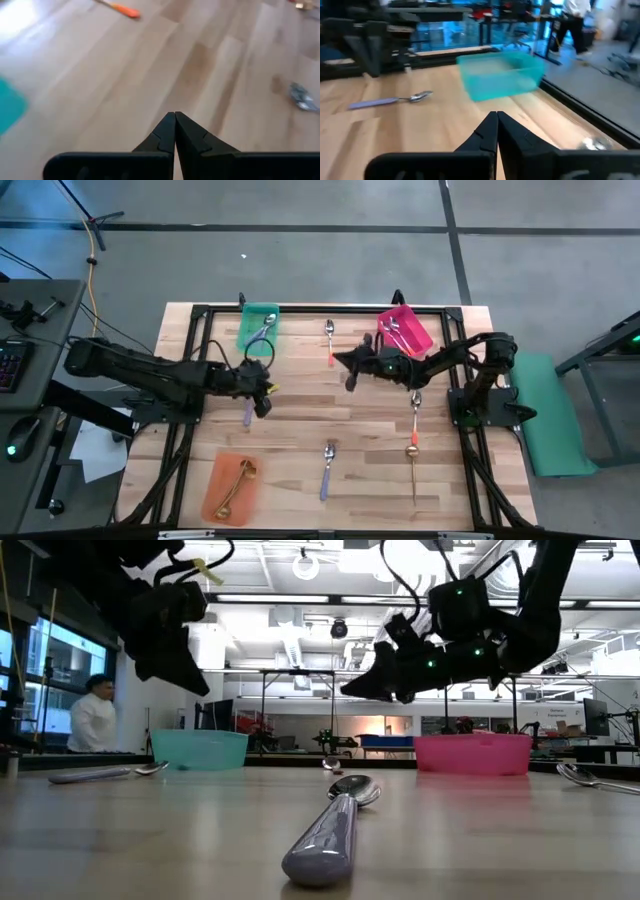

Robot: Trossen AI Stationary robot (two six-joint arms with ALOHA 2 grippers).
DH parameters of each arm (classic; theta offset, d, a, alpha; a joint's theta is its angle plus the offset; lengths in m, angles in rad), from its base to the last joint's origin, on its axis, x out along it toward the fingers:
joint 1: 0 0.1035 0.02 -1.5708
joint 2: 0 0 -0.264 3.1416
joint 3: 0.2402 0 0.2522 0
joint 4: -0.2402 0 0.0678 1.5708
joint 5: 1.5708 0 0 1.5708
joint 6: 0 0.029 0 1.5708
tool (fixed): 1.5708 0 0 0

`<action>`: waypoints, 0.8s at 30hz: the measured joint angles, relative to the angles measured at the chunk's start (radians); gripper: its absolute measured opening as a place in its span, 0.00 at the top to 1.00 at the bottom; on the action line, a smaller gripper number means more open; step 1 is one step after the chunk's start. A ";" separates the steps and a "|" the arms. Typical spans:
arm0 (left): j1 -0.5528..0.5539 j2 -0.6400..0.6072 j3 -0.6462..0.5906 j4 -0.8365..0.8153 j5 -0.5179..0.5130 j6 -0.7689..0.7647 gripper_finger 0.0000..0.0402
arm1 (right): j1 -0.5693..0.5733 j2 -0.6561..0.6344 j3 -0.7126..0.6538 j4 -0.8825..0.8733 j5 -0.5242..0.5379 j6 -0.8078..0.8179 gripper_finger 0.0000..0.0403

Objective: Sort silverware by color (type)
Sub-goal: Put the orange spoon into the pink bin

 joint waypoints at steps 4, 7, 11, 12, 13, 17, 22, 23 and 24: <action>0.051 -0.012 0.000 -0.058 -0.050 0.016 0.99 | -0.073 -0.037 0.001 -0.090 0.001 0.084 1.00; 0.083 0.000 0.000 -0.057 -0.057 0.061 0.98 | -0.102 -0.071 0.001 -0.221 0.004 0.110 1.00; 0.096 0.011 -0.056 0.108 -0.048 0.106 0.97 | -0.092 -0.133 0.001 -0.414 0.017 0.144 1.00; 0.100 0.011 -0.082 0.172 -0.035 0.117 0.97 | -0.084 -0.149 0.001 -0.448 0.037 0.152 1.00; 0.105 0.011 -0.109 0.232 -0.015 0.121 0.97 | -0.074 -0.163 0.001 -0.472 0.056 0.154 1.00; 0.129 0.011 -0.196 0.427 0.028 0.130 0.99 | -0.059 -0.189 0.016 -0.526 0.108 0.180 1.00; 0.155 0.011 -0.254 0.545 0.031 0.176 0.99 | -0.081 -0.132 0.186 -0.729 0.135 0.234 0.96; 0.158 0.011 -0.261 0.561 0.031 0.183 0.99 | -0.088 -0.111 0.232 -0.777 0.147 0.248 0.94; 0.162 0.011 -0.268 0.573 0.030 0.192 0.99 | -0.098 -0.088 0.277 -0.827 0.153 0.261 0.92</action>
